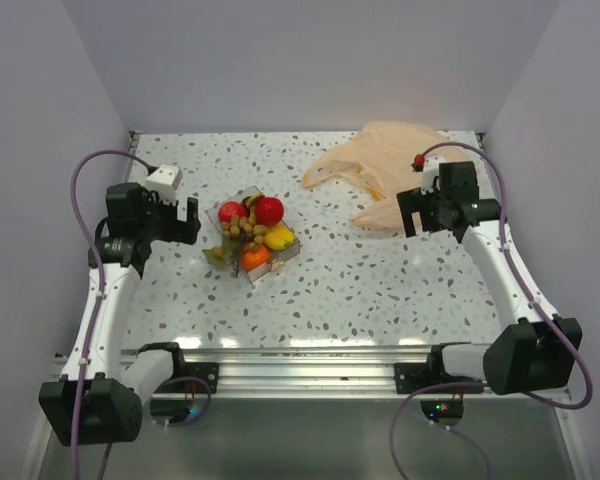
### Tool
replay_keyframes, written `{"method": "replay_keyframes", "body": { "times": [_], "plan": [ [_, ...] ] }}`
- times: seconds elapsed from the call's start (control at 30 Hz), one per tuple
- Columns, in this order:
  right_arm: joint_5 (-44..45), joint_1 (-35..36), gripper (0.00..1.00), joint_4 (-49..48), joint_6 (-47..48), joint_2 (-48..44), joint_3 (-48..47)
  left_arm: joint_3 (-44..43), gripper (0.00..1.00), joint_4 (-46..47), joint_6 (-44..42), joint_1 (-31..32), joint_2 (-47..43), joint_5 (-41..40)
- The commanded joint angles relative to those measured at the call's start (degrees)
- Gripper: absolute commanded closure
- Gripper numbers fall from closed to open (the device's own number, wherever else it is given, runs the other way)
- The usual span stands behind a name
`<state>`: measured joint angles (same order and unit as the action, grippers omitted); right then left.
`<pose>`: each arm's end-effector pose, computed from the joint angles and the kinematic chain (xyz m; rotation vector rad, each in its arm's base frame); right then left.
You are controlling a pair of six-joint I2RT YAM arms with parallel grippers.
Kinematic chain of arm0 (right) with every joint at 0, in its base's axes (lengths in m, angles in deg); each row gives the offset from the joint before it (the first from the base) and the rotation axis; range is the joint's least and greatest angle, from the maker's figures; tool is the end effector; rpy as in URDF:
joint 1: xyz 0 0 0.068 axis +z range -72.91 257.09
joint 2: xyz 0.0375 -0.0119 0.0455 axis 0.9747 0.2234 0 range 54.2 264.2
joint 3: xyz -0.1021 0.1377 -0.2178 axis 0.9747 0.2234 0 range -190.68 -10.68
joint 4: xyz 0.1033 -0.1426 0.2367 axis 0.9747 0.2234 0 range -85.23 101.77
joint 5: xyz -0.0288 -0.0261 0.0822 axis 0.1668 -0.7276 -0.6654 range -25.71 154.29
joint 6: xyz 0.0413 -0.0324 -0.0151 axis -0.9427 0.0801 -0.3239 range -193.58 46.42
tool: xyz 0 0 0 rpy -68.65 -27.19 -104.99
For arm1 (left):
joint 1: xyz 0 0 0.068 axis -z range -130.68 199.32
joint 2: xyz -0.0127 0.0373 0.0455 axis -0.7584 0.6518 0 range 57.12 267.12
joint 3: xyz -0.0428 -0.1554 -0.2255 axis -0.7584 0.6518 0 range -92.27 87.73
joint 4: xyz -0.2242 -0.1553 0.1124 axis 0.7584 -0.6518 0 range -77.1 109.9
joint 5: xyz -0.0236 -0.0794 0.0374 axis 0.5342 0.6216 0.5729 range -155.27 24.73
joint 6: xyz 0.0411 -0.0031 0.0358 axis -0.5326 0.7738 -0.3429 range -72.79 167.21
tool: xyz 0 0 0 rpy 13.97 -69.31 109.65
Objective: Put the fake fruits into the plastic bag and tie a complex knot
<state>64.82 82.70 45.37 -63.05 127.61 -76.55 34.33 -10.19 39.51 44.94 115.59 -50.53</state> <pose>0.3016 0.0294 0.3111 -0.3342 2.3884 -0.0506 0.2536 0.0102 0.3144 0.2075 2.1557 -0.1600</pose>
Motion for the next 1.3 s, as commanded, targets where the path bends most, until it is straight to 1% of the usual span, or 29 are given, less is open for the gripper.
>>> {"method": "replay_keyframes", "body": {
  "times": [0.0,0.07,0.13,0.2,0.27,0.33,0.4,0.53,0.57,0.6,0.67,0.77,0.83,0.87,0.93,1.1,1.17,1.2,1.23,1.27],
  "plan": [
    [1.6,0.0,0.02,-2.4,-3.5,-1.6,-1.1,0.1,0.00,3.5,2.3,-0.2,-2.8,-0.5],
    [-0.3,-0.1,0.01,-2.3,-0.8,-1.6,-2.0,0.1,0.00,3.6,1.6,-0.3,-2.9,0.2],
    [-3.1,-0.1,0.02,-3.3,1.2,-0.6,-2.9,0.2,0.00,4.6,3.0,-0.3,-3.0,-1.6],
    [-3.1,-0.1,0.01,-4.0,2.3,1.1,-6.1,-0.5,0.00,4.4,3.0,-0.3,-2.6,-1.6],
    [-2.1,0.1,0.01,-4.0,2.7,6.0,-11.4,-1.3,0.00,3.9,4.0,-0.3,-2.2,-1.8],
    [-0.6,0.5,0.01,-4.2,2.9,11.8,-17.2,-1.4,0.00,4.1,5.2,-0.4,-2.2,-2.4],
    [1.8,1.2,0.01,-5.2,3.6,15.7,-20.8,-1.3,0.00,4.9,7.3,-0.4,-2.7,-3.5],
    [7.1,5.1,0.01,-6.6,5.5,25.6,-30.9,-2.0,0.00,4.9,6.1,-0.2,-3.0,-2.5],
    [8.2,5.9,0.01,-6.8,6.3,27.5,-32.3,-2.3,0.00,4.4,6.0,-0.3,-3.0,-2.6],
    [9.2,7.5,0.01,-6.8,6.5,31.2,-33.8,-2.6,0.00,3.6,5.5,-0.3,-2.8,-2.2],
    [11.6,9.0,0.01,-7.2,7.0,34.2,-37.5,-3.0,0.00,2.4,5.5,-0.4,-2.4,-0.6],
    [16.2,11.6,0.02,-10.1,8.4,39.9,-39.3,-3.1,0.00,1.2,5.6,-0.3,-2.5,1.1],
    [19.3,12.9,0.06,-11.6,9.9,44.5,-40.7,-2.7,0.00,0.9,5.7,-0.2,-2.7,2.0],
    [22.6,13.3,0.08,-12.0,10.5,46.0,-41.2,-2.2,0.00,1.1,5.7,-0.3,-3.1,2.0],
    [25.4,13.6,0.13,-13.3,11.2,49.6,-41.8,-1.8,0.00,1.4,5.6,-0.3,-3.5,2.3],
    [30.9,13.6,0.19,-17.2,13.6,52.2,-39.7,-0.8,0.00,1.3,4.9,-0.3,-3.6,2.7],
    [32.1,13.6,0.25,-18.4,14.9,52.3,-38.0,-0.4,0.00,1.6,5.0,-0.3,-3.6,2.5],
    [32.7,13.6,0.30,-19.7,15.3,52.2,-37.4,-0.2,0.00,1.9,5.0,-0.2,-3.5,2.4],
    [33.4,13.6,0.41,-19.9,15.9,52.1,-36.8,-0.1,0.00,2.0,5.0,-0.3,-3.6,2.3],
    [33.7,13.5,0.47,-19.9,16.1,52.0,-36.6,0.1,0.00,2.2,4.9,-0.3,-3.6,2.2]
  ]
}}
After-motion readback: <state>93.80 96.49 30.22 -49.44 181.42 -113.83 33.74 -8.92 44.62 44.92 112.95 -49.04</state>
